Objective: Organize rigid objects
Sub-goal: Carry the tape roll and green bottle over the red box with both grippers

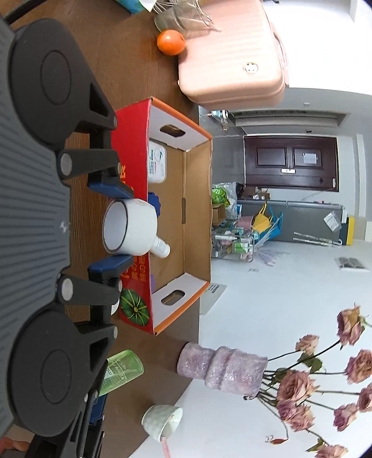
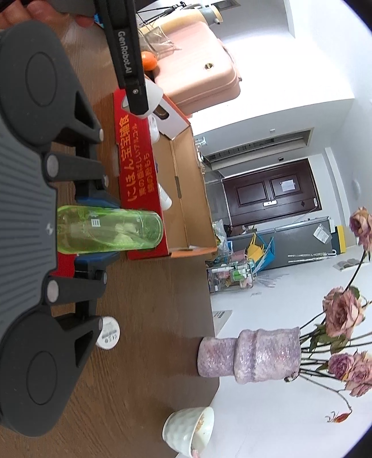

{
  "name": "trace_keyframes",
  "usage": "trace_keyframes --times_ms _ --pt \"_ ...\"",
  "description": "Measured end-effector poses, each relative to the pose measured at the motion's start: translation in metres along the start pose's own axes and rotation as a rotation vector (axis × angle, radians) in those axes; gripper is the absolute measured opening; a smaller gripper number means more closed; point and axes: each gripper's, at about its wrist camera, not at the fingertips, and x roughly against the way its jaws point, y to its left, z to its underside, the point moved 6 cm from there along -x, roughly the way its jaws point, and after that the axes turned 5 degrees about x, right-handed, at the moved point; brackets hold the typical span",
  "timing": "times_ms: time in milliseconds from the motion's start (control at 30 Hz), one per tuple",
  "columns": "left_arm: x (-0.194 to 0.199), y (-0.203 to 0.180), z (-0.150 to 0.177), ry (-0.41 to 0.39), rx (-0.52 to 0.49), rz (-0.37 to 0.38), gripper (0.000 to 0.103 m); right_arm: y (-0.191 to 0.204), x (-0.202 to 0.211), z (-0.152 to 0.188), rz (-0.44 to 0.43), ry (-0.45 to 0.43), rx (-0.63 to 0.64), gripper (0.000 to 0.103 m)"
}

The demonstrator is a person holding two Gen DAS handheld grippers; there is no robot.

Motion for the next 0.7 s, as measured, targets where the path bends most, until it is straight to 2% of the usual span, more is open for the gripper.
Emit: trace_keyframes --times_ms 500,700 --pt "0.018 0.048 -0.017 -0.061 0.115 -0.045 0.043 0.045 -0.010 -0.020 -0.037 -0.029 0.035 0.030" --pt "0.013 0.054 -0.017 -0.047 0.129 -0.042 0.043 0.053 -0.019 -0.026 -0.035 -0.031 0.037 0.030"
